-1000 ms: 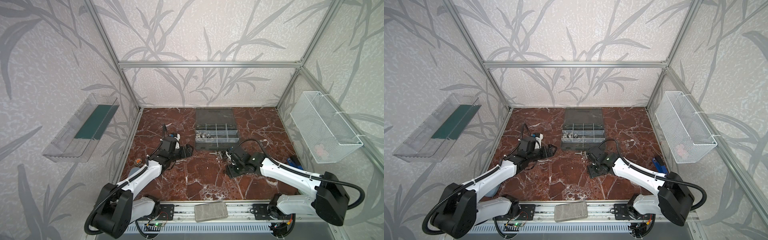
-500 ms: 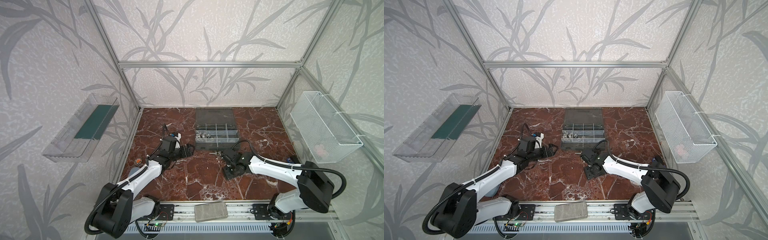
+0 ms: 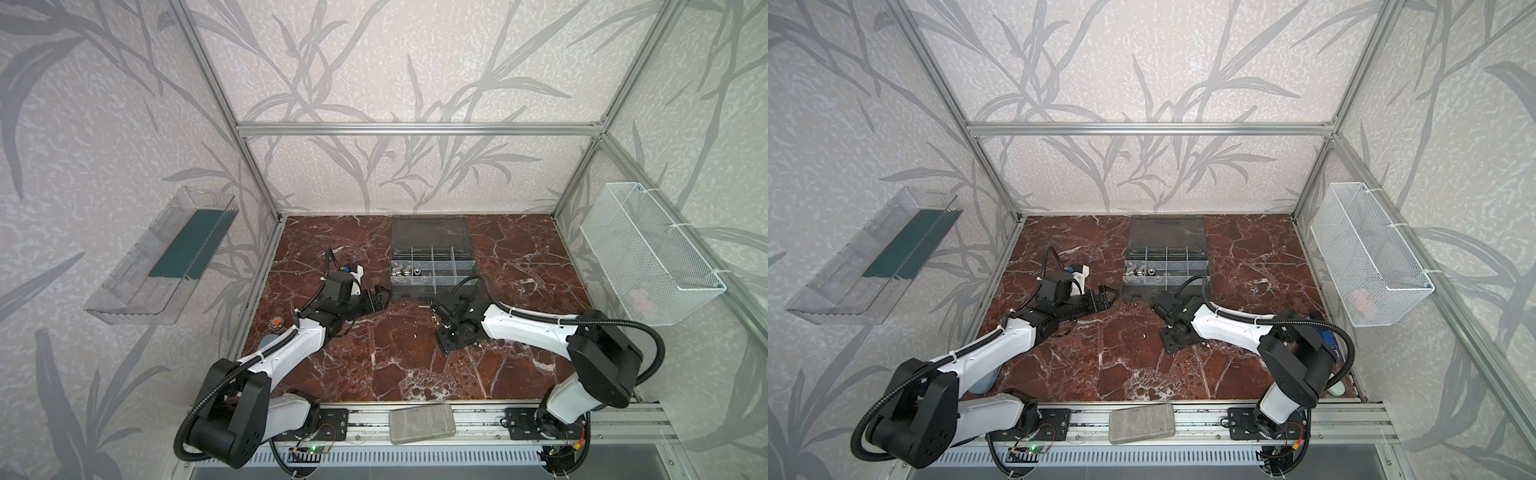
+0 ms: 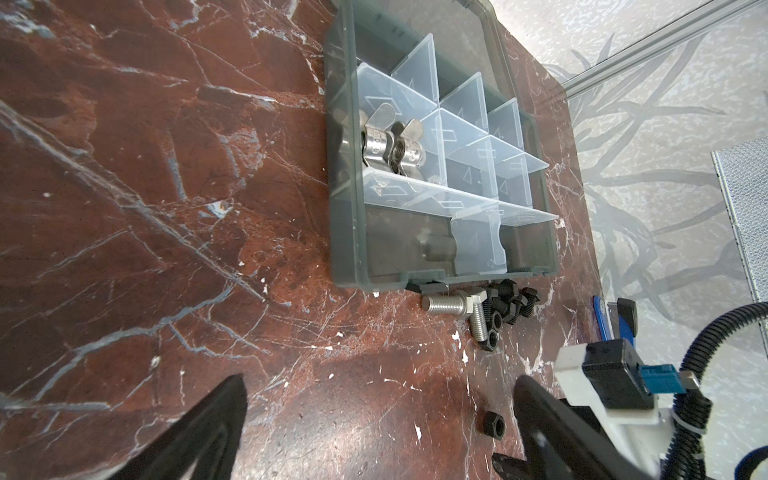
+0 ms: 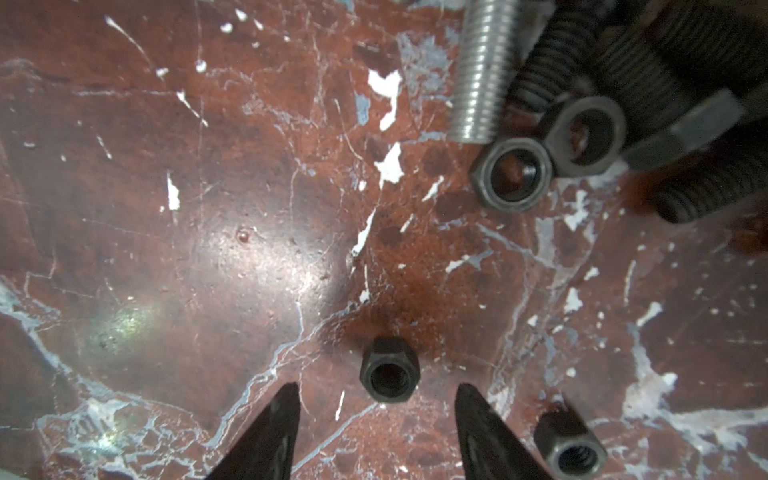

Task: Sort the screws and nuts into containers
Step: 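Close the right gripper on a black hex nut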

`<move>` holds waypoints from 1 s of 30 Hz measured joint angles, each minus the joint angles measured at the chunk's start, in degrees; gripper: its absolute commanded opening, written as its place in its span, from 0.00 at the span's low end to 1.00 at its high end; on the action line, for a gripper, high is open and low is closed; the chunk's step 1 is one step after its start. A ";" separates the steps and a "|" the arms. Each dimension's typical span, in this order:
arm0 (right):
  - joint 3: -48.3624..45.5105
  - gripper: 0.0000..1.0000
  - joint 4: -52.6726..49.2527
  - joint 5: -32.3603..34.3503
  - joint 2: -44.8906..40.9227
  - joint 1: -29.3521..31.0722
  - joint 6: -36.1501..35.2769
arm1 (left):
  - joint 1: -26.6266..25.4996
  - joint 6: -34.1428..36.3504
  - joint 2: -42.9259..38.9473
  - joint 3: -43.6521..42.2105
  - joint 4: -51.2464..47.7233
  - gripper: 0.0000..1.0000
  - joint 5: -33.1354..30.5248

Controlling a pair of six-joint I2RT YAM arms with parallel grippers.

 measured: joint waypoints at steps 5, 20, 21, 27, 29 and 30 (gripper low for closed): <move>0.02 0.53 0.59 -0.04 1.73 0.00 -0.55 | 0.13 -0.17 -0.02 0.00 0.11 0.98 0.02; 0.02 0.32 1.79 -0.20 3.23 0.00 -1.11 | 0.46 -0.20 -0.02 0.00 0.11 0.98 0.04; 0.02 0.29 1.77 -0.09 3.26 0.00 -1.11 | 0.46 -0.17 -0.02 0.00 0.11 0.98 0.02; 0.20 0.14 1.55 0.17 3.34 0.00 -1.09 | 0.52 -0.17 -0.02 0.00 0.11 0.98 0.04; 0.28 0.10 1.53 0.20 3.34 0.00 -1.18 | 0.61 -0.20 -0.02 0.00 0.11 0.98 0.04; 0.31 0.08 1.55 0.20 3.34 0.00 -1.20 | 0.70 -0.17 -0.02 0.00 0.11 0.98 0.04</move>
